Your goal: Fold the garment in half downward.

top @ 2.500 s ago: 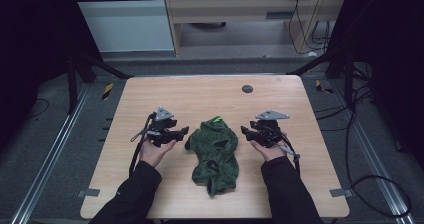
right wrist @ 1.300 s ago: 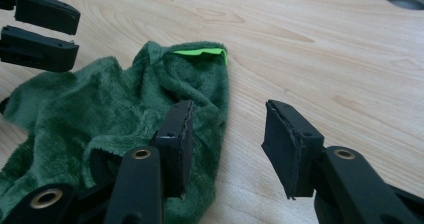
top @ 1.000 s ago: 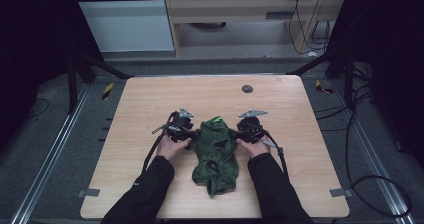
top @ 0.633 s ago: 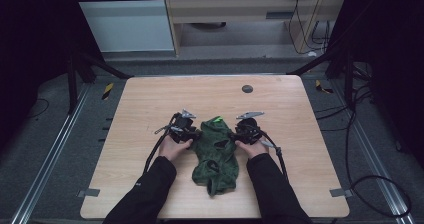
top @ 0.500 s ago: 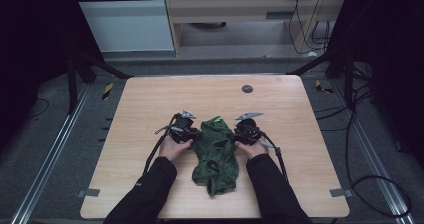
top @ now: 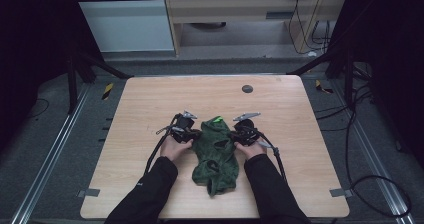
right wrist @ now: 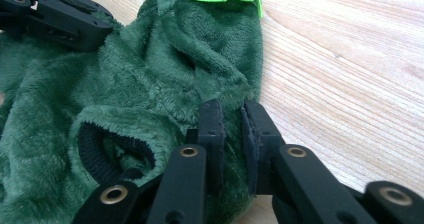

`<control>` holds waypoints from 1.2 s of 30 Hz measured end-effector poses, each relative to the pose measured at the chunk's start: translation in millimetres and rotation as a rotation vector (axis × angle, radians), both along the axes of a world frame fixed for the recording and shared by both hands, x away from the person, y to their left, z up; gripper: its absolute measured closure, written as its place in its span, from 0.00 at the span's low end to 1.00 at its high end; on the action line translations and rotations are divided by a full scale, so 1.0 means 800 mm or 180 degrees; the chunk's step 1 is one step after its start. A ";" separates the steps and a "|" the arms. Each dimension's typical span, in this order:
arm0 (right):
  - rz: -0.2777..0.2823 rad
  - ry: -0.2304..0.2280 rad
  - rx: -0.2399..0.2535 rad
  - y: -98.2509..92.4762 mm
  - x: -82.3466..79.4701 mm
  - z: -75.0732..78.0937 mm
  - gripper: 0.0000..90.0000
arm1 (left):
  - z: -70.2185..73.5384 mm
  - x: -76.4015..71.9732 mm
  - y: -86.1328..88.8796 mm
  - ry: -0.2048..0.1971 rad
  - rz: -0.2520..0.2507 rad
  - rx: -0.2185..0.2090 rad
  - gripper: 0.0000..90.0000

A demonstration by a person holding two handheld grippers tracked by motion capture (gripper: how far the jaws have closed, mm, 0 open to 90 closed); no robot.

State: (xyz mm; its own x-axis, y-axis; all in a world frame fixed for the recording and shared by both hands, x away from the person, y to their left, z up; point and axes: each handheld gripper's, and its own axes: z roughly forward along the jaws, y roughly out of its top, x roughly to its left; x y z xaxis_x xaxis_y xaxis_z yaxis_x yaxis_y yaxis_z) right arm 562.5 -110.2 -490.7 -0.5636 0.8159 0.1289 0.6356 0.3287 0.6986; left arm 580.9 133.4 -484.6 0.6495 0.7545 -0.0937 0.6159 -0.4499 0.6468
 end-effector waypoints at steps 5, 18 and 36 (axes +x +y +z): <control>0.0014 -0.0038 0.0012 -0.001 -0.001 0.005 0.92 | 0.003 -0.003 -0.001 -0.0070 -0.0004 0.0025 0.92; 0.0074 -0.0260 0.0126 -0.007 -0.014 0.036 0.93 | 0.039 -0.019 0.005 -0.0273 -0.0026 -0.0162 0.93; 0.0319 -0.0611 0.0271 -0.014 -0.053 0.077 0.94 | 0.083 -0.068 0.012 -0.0514 -0.0260 -0.0266 0.93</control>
